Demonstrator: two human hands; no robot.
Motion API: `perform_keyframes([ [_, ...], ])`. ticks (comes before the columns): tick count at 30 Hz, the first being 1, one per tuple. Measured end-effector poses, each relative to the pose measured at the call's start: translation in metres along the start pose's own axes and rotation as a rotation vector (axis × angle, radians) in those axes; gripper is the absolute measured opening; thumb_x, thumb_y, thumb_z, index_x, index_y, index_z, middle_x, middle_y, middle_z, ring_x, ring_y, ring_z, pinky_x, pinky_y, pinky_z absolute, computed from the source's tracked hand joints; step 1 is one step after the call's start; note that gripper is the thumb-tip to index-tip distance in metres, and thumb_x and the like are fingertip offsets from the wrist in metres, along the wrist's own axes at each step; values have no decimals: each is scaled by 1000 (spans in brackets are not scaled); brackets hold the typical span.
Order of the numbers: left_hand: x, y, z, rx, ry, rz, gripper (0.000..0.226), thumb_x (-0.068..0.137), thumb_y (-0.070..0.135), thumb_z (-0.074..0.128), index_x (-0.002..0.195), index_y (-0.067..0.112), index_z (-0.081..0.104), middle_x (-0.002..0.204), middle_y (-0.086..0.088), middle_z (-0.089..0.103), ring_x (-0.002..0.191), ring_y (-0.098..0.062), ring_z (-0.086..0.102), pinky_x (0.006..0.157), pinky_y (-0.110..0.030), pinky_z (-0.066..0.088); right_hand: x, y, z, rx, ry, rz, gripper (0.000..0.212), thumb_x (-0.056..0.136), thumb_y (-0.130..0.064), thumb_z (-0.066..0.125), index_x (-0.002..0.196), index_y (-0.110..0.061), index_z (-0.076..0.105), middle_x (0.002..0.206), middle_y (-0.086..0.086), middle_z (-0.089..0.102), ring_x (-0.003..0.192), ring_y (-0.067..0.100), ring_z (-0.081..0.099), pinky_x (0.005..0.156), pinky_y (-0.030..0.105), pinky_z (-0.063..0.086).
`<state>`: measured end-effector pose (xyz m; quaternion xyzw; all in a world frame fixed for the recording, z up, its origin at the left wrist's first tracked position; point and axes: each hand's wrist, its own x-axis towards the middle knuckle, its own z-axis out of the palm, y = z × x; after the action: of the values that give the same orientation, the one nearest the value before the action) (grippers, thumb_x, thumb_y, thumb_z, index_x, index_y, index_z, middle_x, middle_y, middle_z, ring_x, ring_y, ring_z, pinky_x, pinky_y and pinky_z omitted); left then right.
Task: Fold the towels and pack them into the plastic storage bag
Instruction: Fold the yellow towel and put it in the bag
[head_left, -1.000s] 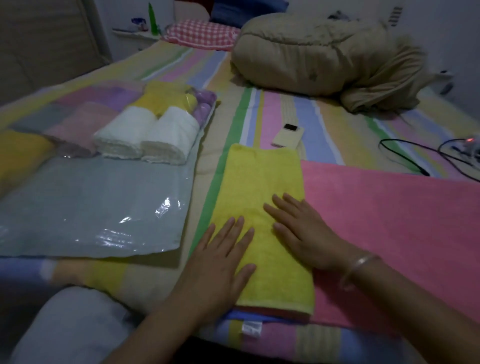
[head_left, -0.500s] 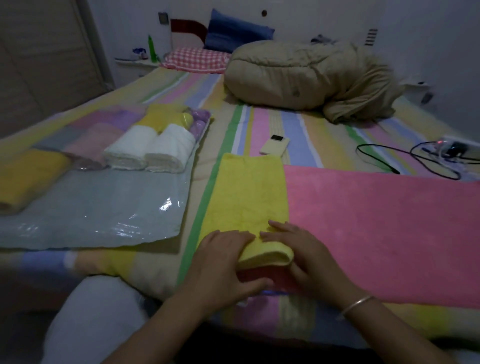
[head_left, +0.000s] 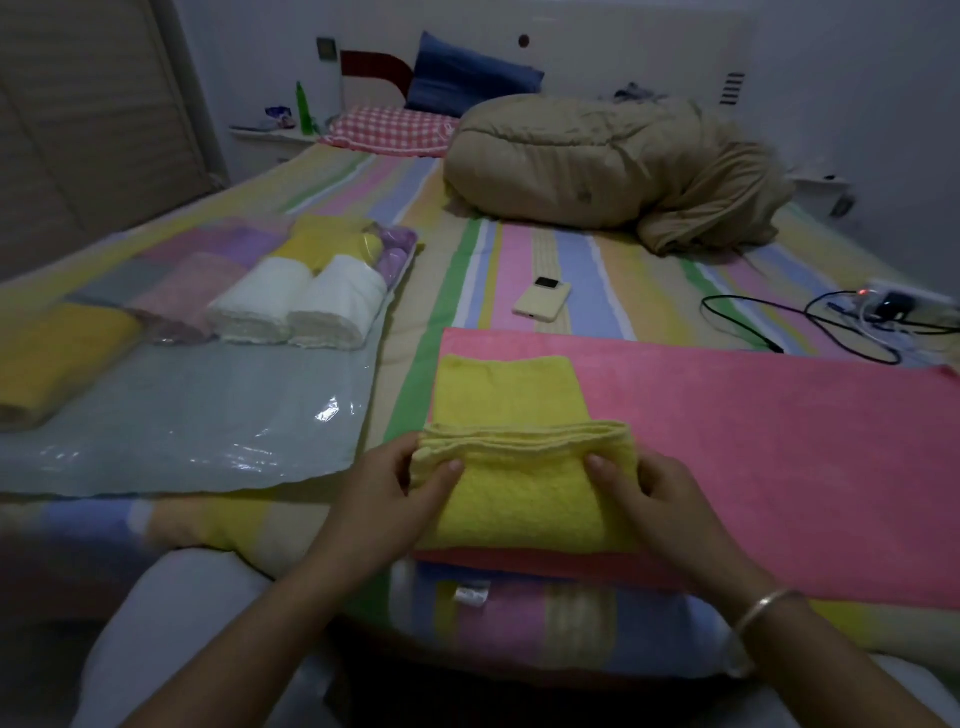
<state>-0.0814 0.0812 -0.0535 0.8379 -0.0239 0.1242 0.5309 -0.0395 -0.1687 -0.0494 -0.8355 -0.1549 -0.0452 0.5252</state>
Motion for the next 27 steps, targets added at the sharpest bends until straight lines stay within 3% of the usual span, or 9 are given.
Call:
perform_keyframes([
  [3, 18, -28, 15, 233, -3, -141, 36, 80, 49, 62, 94, 18, 70, 88, 2, 73, 86, -17, 67, 71, -30, 51, 10, 27, 17, -72, -29, 276, 32, 92, -34, 59, 82, -6, 70, 84, 9, 72, 77, 14, 59, 71, 37, 50],
  [7, 21, -27, 27, 387, 105, -157, 33, 86, 37, 65, 108, 13, 59, 93, -2, 66, 91, -26, 64, 68, -30, 44, 21, 35, 22, -131, -46, 435, 42, 94, -37, 55, 91, 2, 71, 93, 20, 71, 85, 23, 63, 77, 39, 49],
  [9, 14, -17, 24, 479, 209, 26, 39, 87, 29, 66, 121, 17, 51, 101, 0, 59, 95, -26, 61, 72, -30, 41, 23, 35, 21, -149, -51, 457, 43, 95, -37, 53, 93, 3, 70, 95, 21, 70, 88, 25, 64, 77, 39, 49],
  [11, 8, -8, 20, 599, 241, 368, 45, 85, 27, 64, 127, 17, 50, 125, -1, 55, 111, -23, 55, 90, -32, 43, 25, 36, 22, -144, -58, 479, 43, 95, -37, 53, 95, 2, 70, 96, 20, 70, 87, 22, 62, 75, 37, 48],
  [14, 1, -6, 21, 707, -61, 709, 45, 84, 37, 62, 125, 18, 58, 142, 0, 48, 130, -19, 46, 110, -39, 34, 26, 35, 22, -152, -63, 498, 42, 95, -37, 52, 97, 1, 70, 96, 18, 69, 86, 20, 60, 70, 32, 44],
  [19, 7, -30, 20, 800, -405, 554, 70, 71, 43, 58, 138, 25, 46, 146, 5, 44, 137, -15, 39, 113, -41, 31, 28, 32, 16, -50, -119, 583, 43, 94, -38, 53, 101, 2, 68, 97, 17, 69, 85, 21, 61, 78, 35, 49],
  [22, 21, -23, 13, 759, -419, 482, 69, 64, 44, 51, 132, 30, 50, 133, 5, 57, 121, -18, 55, 101, -33, 43, 25, 27, 7, -137, 73, 431, 40, 86, -46, 61, 108, -12, 62, 94, 7, 67, 83, 19, 60, 78, 36, 48],
  [24, 37, -7, 8, 723, -416, 377, 67, 62, 52, 43, 126, 37, 54, 115, 5, 67, 103, -19, 62, 83, -24, 46, 20, 20, 0, -328, 157, 102, 59, 73, -63, 63, 118, -26, 52, 107, -7, 58, 95, 13, 58, 82, 32, 47],
  [27, 74, 13, -2, 600, -574, 196, 71, 57, 61, 39, 119, 32, 59, 105, 5, 66, 93, -14, 60, 74, -20, 39, 21, 17, -7, -457, -220, -259, 90, 59, -79, 60, 134, -35, 38, 144, -10, 35, 136, 8, 28, 109, 25, 27],
])
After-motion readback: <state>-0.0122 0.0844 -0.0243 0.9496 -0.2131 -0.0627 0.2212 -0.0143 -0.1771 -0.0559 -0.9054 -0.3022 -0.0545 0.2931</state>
